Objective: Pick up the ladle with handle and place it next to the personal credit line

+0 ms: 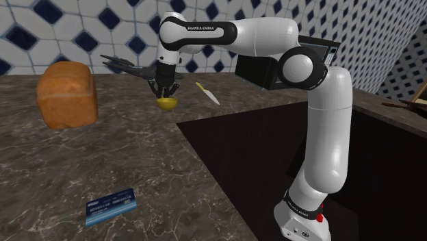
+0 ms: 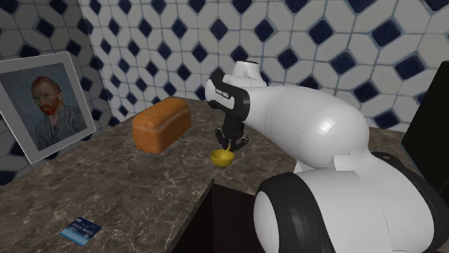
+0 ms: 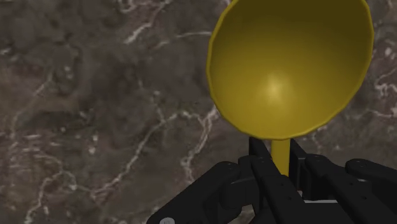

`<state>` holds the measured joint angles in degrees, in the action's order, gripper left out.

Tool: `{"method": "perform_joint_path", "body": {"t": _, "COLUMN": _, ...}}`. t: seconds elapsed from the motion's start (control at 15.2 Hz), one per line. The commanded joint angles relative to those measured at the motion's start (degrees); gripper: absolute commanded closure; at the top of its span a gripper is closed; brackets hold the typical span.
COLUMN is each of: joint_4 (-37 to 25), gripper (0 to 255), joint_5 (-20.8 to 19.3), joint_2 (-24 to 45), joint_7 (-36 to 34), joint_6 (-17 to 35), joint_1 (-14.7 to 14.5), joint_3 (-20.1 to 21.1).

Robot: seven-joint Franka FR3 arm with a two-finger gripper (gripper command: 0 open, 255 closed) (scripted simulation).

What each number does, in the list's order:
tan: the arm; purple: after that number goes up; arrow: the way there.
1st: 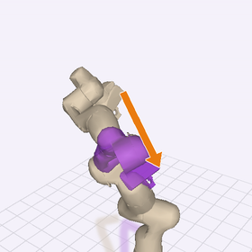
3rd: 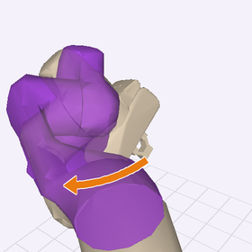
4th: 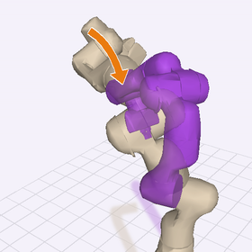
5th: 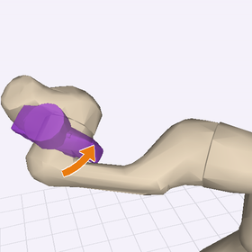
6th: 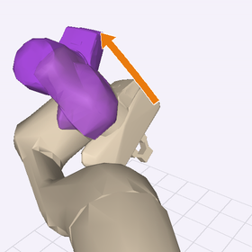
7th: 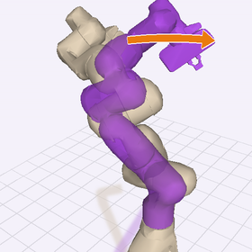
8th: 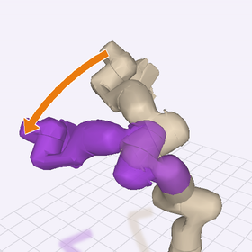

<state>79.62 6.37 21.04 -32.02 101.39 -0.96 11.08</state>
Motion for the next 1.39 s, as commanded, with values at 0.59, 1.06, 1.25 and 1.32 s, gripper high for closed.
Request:
{"method": "perform_joint_path", "body": {"t": 0.59, "joint_4": -5.33, "gripper": 255, "joint_5": -0.2, "joint_2": 0.53, "joint_7": -0.71, "joint_6": -4.78, "joint_1": -0.15, "joint_3": 0.04}}
{"method": "perform_joint_path", "body": {"t": 1.06, "joint_4": -13.14, "gripper": 255, "joint_5": -0.56, "joint_2": 2.12, "joint_7": -1.67, "joint_6": -10.95, "joint_1": -0.5, "joint_3": 0.11}}
{"method": "perform_joint_path", "body": {"t": 1.25, "joint_4": -17.22, "gripper": 255, "joint_5": -0.77, "joint_2": 3.24, "joint_7": -2.13, "joint_6": -13.88, "joint_1": -0.74, "joint_3": 0.15}}
{"method": "perform_joint_path", "body": {"t": 1.32, "joint_4": -18.72, "gripper": 255, "joint_5": -0.85, "joint_2": 3.69, "joint_7": -2.3, "joint_6": -14.91, "joint_1": -0.83, "joint_3": 0.16}}
